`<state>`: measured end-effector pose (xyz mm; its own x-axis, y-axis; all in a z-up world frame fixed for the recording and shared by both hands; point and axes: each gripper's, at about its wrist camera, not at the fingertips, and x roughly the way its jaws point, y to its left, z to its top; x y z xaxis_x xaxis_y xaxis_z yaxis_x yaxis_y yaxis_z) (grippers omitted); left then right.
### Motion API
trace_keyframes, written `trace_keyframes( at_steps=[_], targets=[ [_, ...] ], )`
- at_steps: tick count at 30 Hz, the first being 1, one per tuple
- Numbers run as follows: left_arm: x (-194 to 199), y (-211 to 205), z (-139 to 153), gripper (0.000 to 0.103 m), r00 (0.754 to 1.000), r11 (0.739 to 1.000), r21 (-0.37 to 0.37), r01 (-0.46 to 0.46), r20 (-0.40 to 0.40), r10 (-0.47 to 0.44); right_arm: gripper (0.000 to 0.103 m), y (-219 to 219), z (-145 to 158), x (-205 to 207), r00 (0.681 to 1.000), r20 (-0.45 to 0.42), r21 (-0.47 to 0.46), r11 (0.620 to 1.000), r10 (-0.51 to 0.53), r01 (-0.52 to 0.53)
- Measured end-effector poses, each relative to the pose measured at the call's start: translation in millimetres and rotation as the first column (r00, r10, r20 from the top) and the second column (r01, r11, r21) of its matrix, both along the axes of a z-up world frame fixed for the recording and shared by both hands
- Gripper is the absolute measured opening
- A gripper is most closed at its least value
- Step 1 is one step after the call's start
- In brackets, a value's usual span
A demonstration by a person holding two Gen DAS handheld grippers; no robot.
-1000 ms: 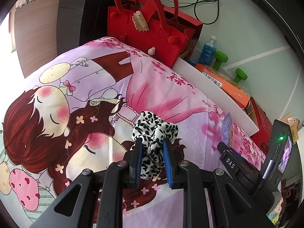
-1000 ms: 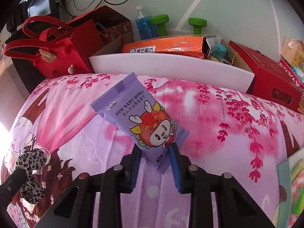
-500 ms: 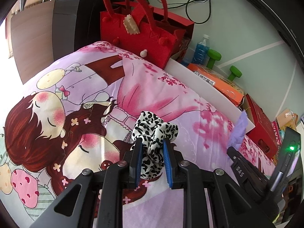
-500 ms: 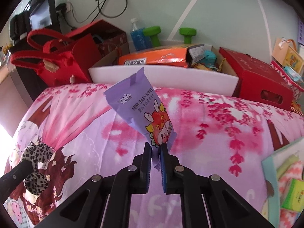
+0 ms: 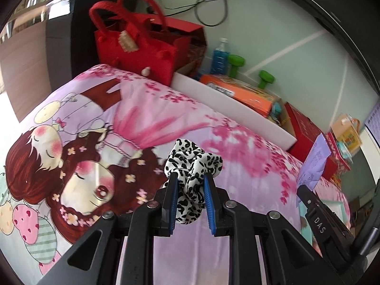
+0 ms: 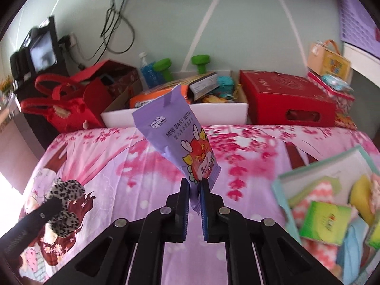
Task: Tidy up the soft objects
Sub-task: 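Carry the scrunchie and wipes packet over the tray with both grippers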
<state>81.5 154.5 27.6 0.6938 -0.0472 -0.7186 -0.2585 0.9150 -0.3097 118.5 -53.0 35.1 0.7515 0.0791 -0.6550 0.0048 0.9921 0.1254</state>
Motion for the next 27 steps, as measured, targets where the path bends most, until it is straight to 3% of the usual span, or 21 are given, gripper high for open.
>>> trace_keyframes(
  at_steps=[15, 27],
  targets=[
    [-7.5, -102.5, 23.6, 0.022, 0.978, 0.977, 0.07, 0.201, 0.035, -0.204, 0.009, -95.2, 32.9, -67.0, 0.98, 0.089, 0.048, 0.983, -0.181, 0.177],
    [-11.4, -187.7, 26.7, 0.022, 0.923, 0.919, 0.124, 0.374, 0.049, -0.382, 0.009, -187.9, 26.5, -92.3, 0.922, 0.053, -0.06, 0.921, -0.383, 0.386]
  ],
)
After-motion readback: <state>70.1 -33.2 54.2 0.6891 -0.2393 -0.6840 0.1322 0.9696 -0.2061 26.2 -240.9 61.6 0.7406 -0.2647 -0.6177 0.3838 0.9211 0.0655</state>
